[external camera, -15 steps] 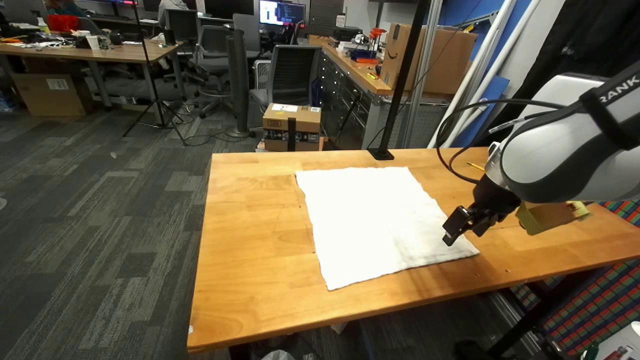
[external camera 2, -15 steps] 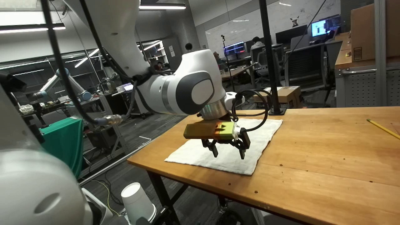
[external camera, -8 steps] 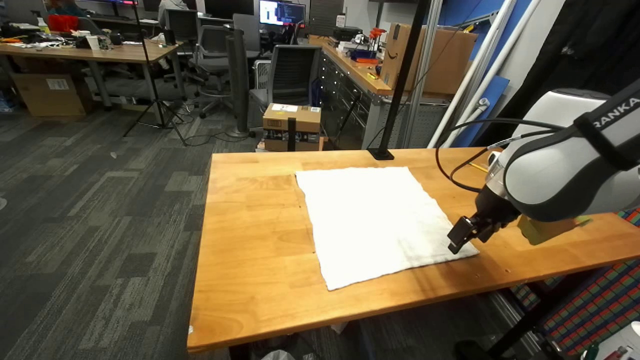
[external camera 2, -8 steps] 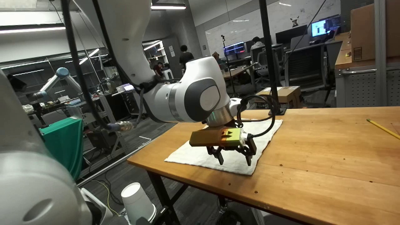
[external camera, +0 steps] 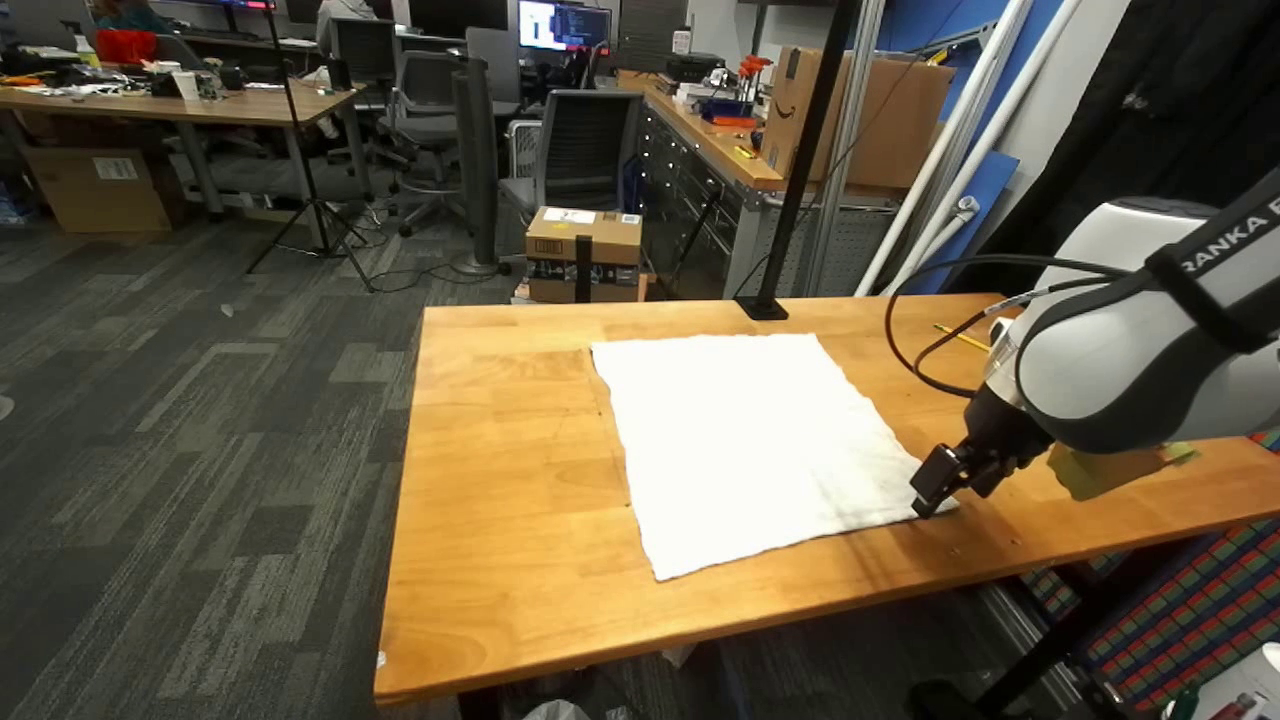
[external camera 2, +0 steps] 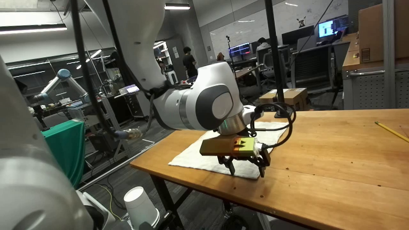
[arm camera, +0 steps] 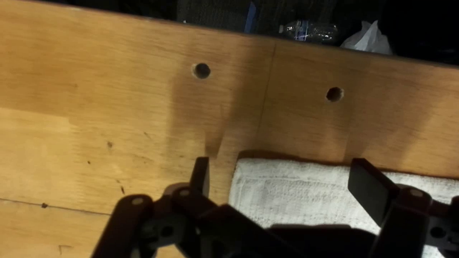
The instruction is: Fold the towel twice on the table
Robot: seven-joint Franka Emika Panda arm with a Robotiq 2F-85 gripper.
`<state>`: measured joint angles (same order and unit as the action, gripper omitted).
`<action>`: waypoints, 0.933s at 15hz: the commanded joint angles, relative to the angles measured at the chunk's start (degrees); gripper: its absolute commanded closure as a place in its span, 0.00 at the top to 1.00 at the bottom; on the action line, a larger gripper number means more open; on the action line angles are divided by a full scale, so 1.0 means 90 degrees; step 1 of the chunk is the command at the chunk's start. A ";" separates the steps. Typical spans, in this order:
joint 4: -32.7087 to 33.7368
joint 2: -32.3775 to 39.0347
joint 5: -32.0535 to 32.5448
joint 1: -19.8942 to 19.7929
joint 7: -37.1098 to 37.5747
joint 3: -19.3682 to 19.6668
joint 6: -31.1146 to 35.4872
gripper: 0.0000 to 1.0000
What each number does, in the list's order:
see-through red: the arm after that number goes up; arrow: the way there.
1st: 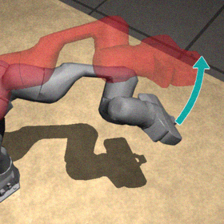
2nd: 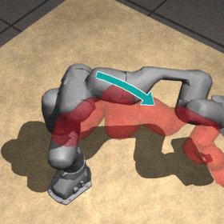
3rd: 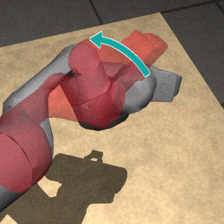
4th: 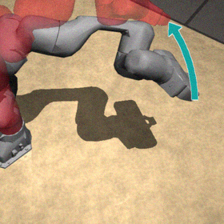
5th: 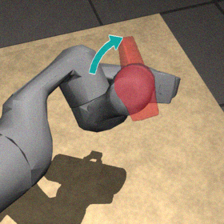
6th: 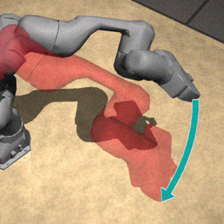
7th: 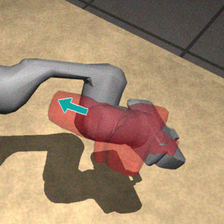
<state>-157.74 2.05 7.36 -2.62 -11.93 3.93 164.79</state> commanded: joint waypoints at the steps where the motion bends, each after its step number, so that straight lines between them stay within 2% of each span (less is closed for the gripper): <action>1: 0.0163 0.0135 -0.0020 -0.0040 -0.0127 -0.0043 0.0140 1.00; 14: 0.0685 0.0825 -0.0650 -0.0156 -0.0475 -0.0357 0.0097 1.00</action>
<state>-152.89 7.80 3.97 -2.67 -13.91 2.34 164.80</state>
